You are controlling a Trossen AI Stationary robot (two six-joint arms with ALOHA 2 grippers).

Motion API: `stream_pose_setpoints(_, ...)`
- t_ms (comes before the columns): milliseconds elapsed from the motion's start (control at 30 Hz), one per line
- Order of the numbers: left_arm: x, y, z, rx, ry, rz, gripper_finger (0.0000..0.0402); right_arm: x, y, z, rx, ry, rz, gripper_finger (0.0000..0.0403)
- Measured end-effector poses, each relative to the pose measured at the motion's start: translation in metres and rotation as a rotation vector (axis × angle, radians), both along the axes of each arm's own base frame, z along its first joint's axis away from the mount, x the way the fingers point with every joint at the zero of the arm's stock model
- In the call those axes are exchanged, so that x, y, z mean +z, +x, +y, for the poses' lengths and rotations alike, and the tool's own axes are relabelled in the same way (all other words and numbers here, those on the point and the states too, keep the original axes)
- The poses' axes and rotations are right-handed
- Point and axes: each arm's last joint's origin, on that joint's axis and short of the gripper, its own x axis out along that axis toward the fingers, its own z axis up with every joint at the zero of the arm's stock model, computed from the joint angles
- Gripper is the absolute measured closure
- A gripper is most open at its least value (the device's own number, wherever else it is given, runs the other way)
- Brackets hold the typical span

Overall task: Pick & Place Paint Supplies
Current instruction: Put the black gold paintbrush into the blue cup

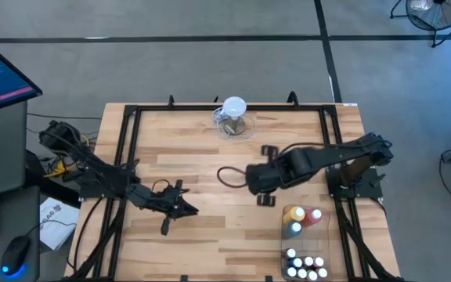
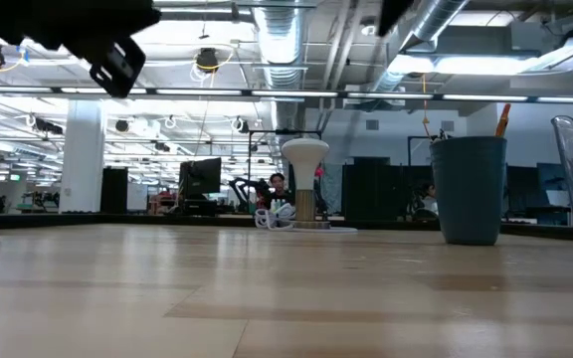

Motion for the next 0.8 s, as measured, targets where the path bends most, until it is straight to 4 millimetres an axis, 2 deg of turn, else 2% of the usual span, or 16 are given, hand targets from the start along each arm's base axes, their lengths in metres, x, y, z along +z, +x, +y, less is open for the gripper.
stream_pose_setpoints(167, -0.006, 0.003, -0.002, 0.001, -0.004, 0.012, 0.0385, 0.027, -0.024, -0.017, -0.175, -0.028, 0.127, 0.0403)
stream_pose_setpoints(233, -0.008, 0.004, -0.003, 0.0, -0.003, 0.011, 0.0385, 0.04, -0.026, -0.021, -0.208, 0.002, 0.076, 0.0403)
stream_pose_setpoints(400, -0.007, 0.005, -0.003, -0.002, -0.002, -0.001, 0.0385, 0.072, -0.049, -0.032, -0.245, 0.111, -0.029, 0.0403)
stream_pose_setpoints(567, -0.006, 0.005, -0.004, -0.013, -0.008, -0.011, 0.0385, 0.08, -0.065, -0.043, -0.307, 0.143, -0.074, 0.0403)
stream_pose_setpoints(667, -0.006, 0.004, -0.006, -0.02, -0.01, -0.012, 0.0385, 0.077, -0.075, -0.05, -0.352, 0.162, -0.064, 0.0403)
stream_pose_setpoints(800, -0.006, 0.002, -0.008, -0.034, -0.01, -0.014, 0.0385, 0.063, -0.085, -0.059, -0.408, 0.188, -0.014, 0.0403)
